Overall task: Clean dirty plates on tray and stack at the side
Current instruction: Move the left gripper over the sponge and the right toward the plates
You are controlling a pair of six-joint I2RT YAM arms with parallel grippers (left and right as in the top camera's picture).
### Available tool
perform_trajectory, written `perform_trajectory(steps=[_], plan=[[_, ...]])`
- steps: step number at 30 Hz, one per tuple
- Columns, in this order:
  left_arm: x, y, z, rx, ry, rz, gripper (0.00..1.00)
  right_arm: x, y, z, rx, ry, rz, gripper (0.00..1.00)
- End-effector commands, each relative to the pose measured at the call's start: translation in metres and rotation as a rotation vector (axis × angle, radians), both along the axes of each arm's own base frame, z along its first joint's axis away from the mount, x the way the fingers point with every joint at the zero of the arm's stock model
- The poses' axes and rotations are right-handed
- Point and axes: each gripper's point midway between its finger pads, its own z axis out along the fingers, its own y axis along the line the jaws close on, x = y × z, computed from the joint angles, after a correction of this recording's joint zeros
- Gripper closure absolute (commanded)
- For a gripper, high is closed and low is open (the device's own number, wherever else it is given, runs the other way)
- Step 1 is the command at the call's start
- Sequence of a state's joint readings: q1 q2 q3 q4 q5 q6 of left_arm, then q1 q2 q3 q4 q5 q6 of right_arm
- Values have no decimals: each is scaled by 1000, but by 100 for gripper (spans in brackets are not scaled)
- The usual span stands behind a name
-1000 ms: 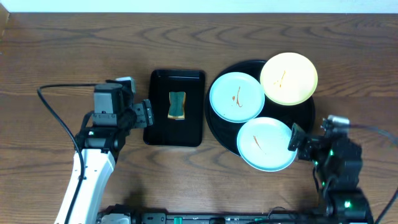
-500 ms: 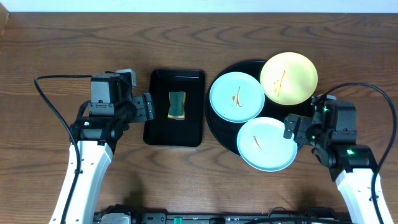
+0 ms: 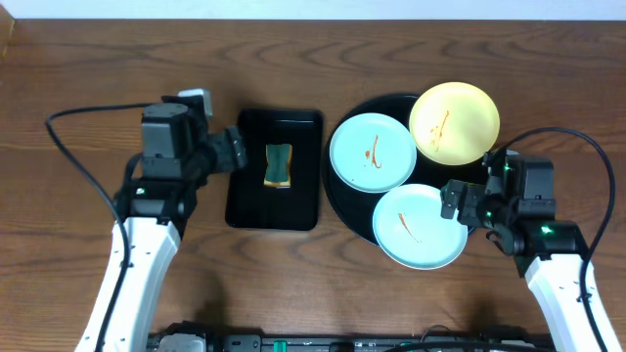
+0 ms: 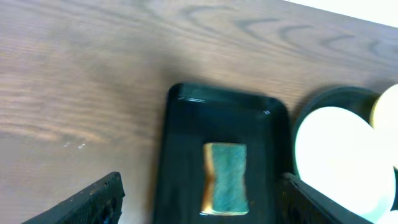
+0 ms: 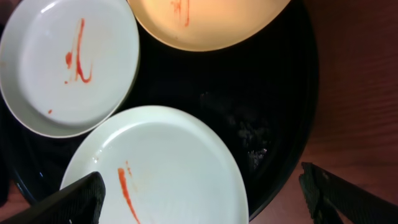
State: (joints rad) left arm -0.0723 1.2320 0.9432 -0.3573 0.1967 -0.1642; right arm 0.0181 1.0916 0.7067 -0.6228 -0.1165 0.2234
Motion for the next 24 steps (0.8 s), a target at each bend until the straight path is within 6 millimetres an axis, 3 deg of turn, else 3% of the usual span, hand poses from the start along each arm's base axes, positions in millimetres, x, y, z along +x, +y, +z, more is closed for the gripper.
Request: perform_trajectory(steps=[1,8,16,19,24], plan=[[12,-23,-8,-3,9,-43,20,5,5,2,1,-3,20,2],[29,-58,-68,113,93,-82,21,5,5,-4,1,16,20,3],[33,-75,-132,187,198,-107,23,5,5,-4,1,16,20,3],[30,-73,-149,191,242,-98,27,5,5,-4,1,16,20,4],[28,-73,-159,180,272,-84,33,5,5,-4,1,16,20,3]])
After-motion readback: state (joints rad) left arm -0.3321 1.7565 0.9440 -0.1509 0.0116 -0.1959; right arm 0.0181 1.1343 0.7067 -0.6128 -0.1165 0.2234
